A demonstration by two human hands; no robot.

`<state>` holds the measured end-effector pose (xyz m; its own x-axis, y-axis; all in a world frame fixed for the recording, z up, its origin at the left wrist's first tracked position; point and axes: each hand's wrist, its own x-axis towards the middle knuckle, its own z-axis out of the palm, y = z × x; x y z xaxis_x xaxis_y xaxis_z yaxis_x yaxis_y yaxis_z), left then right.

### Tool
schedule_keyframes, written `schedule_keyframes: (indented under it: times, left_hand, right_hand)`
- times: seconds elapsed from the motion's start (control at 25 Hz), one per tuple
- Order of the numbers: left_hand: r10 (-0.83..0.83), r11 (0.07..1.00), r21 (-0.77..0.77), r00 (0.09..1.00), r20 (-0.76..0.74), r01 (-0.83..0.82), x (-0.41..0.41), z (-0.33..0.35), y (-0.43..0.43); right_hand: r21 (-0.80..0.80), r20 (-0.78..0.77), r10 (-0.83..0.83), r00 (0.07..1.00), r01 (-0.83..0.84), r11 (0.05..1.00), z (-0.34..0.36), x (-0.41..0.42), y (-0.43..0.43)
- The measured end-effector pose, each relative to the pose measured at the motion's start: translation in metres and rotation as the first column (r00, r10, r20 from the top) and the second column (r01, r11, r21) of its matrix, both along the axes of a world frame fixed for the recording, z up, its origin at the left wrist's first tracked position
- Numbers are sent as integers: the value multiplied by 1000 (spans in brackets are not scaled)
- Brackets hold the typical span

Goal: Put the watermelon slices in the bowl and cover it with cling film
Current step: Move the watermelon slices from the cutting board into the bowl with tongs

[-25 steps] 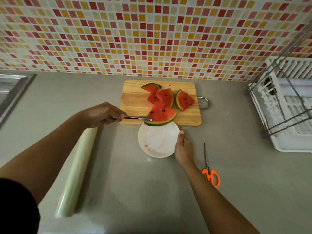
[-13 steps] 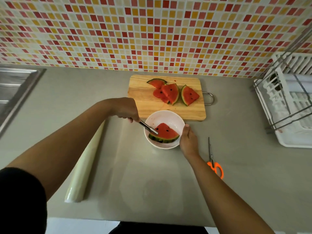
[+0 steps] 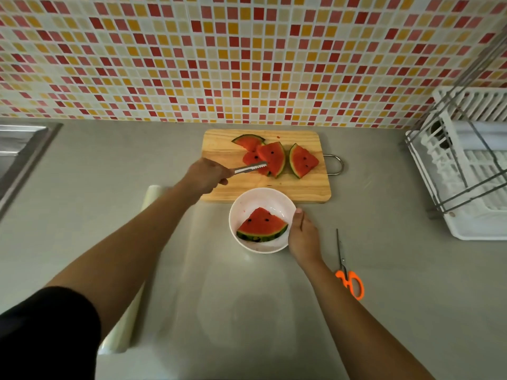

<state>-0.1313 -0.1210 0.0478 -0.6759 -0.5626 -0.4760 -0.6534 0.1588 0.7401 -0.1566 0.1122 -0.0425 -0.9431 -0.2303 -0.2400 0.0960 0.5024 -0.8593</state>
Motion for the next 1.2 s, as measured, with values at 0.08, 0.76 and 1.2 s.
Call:
schedule_keyframes:
  times: [0.08,0.76,1.2]
  left_hand:
    - [57,998,26,997,-50,-56,-13,-16,9]
    - [-415,895,139,905,-95,425,6,18,-50]
    - [-694,650,-72,630,349,756,-17,20,-7]
  right_hand:
    - [1,-2,8,1000,-8,1000,0,0,0]
    - [-44,38,13,999,-11,999,-1,-4,-1]
    - [-14,50,-8,999,9,1000,-2,-5,-3]
